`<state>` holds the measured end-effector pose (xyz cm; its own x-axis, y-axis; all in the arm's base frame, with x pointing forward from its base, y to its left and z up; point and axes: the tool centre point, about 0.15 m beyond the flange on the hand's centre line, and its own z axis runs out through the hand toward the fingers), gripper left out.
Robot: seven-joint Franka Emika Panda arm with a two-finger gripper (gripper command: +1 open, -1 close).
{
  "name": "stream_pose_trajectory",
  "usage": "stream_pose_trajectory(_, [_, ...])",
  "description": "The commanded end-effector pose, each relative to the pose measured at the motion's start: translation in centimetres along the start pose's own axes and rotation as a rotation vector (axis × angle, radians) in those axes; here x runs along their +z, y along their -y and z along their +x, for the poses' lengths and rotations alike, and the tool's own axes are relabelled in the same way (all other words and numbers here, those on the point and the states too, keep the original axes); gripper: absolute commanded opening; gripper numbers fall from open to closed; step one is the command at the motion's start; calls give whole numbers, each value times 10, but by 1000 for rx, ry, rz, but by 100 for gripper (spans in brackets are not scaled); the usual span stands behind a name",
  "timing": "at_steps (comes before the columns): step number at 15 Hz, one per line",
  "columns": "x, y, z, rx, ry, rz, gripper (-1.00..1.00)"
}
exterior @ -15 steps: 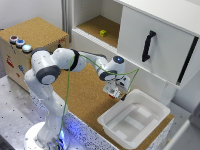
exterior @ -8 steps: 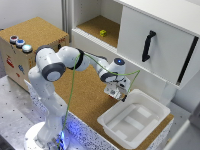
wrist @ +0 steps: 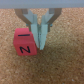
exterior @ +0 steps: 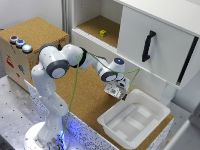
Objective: Push the pink block to the left
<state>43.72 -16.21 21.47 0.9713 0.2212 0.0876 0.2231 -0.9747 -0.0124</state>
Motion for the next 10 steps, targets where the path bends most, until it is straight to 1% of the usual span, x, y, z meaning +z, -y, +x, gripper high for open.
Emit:
stream_pose_trajectory(1, [3,24,5,-9,24,53,-100])
stream_pose_trajectory(10, [5,69,-1,9,25,68,-100])
